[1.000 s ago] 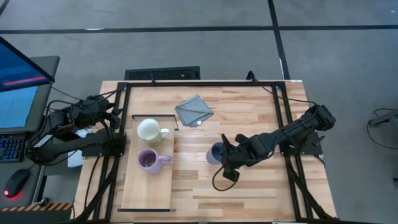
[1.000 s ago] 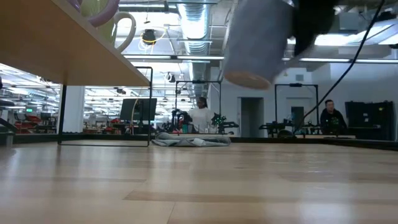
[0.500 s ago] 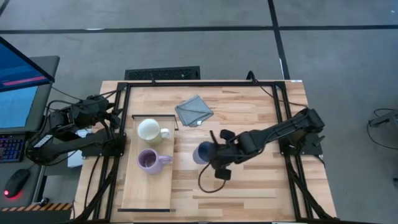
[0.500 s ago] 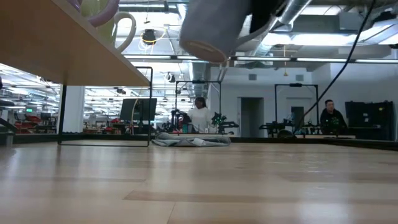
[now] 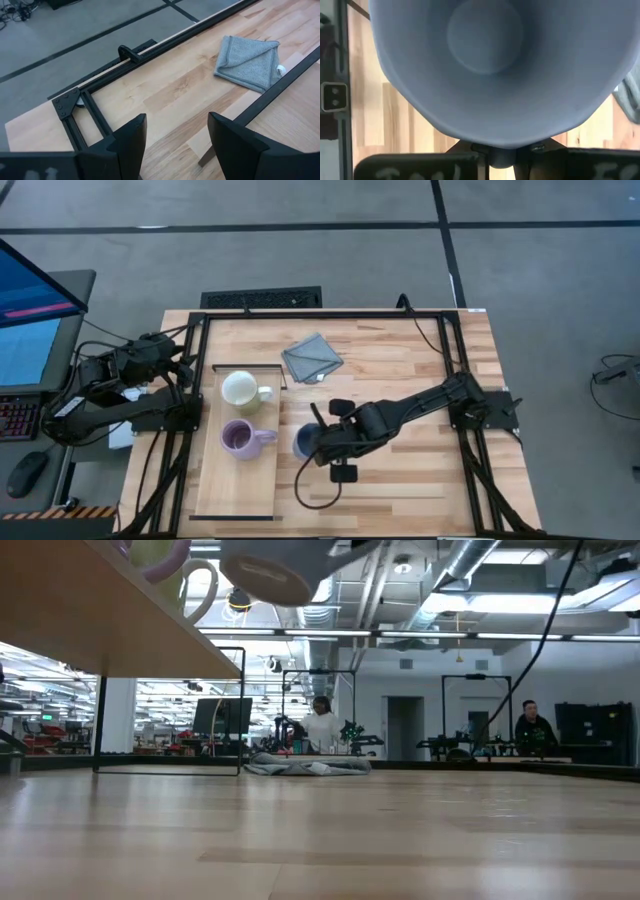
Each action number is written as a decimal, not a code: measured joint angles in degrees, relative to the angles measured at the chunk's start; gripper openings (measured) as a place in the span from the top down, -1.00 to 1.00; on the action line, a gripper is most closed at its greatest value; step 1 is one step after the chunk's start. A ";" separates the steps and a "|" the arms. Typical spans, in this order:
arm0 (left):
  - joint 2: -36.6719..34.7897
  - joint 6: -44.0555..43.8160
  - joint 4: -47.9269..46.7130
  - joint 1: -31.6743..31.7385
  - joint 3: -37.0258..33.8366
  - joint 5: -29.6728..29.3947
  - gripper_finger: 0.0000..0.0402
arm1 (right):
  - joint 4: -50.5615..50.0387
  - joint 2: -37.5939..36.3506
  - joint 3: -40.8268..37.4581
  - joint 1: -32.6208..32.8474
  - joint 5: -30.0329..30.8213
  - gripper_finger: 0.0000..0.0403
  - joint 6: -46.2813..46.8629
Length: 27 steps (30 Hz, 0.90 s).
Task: Stack small to large cups/mugs on shelf
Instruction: Put the blue mug on the shelf
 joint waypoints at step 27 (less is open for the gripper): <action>0.00 0.55 -0.51 0.00 0.00 0.13 -0.01 | 3.77 6.75 7.83 3.99 -2.34 0.72 -0.93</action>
